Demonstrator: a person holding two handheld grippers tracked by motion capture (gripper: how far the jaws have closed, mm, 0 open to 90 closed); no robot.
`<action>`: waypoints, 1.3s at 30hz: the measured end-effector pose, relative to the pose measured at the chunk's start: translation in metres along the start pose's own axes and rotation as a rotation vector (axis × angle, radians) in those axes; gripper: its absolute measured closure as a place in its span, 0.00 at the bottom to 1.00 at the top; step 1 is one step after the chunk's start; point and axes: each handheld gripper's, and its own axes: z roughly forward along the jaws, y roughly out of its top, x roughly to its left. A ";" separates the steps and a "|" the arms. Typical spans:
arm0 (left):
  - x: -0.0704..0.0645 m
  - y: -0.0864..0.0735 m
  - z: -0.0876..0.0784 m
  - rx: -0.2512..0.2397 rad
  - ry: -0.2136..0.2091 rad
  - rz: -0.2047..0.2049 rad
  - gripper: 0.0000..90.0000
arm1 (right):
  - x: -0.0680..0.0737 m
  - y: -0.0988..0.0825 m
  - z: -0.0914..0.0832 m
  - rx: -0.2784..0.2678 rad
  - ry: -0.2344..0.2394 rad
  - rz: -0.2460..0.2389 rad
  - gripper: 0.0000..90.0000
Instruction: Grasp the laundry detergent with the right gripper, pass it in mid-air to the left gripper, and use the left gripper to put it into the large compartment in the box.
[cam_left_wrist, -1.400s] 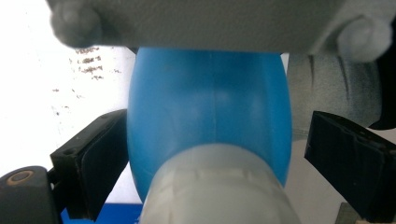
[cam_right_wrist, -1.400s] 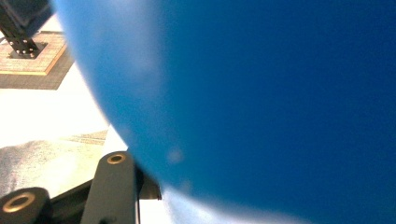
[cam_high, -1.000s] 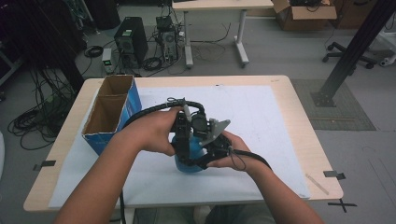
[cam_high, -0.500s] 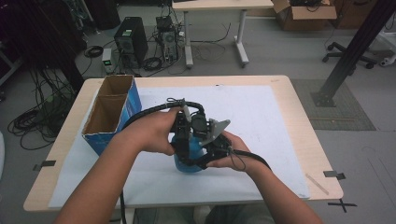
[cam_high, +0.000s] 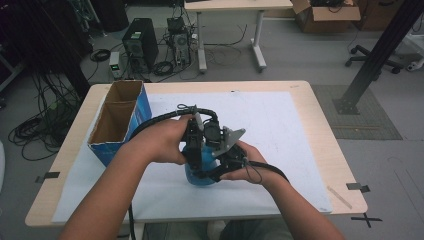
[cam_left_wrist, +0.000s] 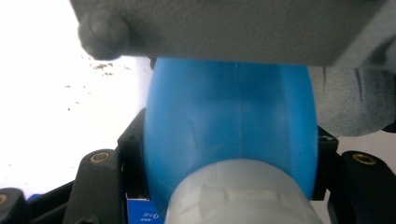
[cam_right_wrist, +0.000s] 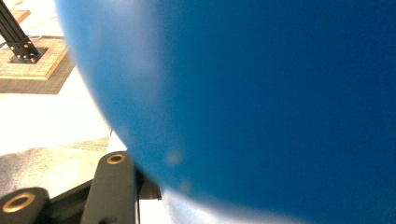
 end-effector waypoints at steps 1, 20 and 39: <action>-0.001 0.000 -0.001 0.000 0.017 0.006 0.42 | -0.001 0.000 0.000 -0.005 -0.005 -0.001 0.51; 0.000 0.007 -0.001 0.034 0.049 0.045 0.43 | -0.002 -0.003 -0.004 -0.023 -0.023 0.004 0.49; 0.009 0.009 -0.015 0.039 0.049 0.014 0.43 | -0.008 -0.012 -0.019 -0.085 -0.068 0.080 0.20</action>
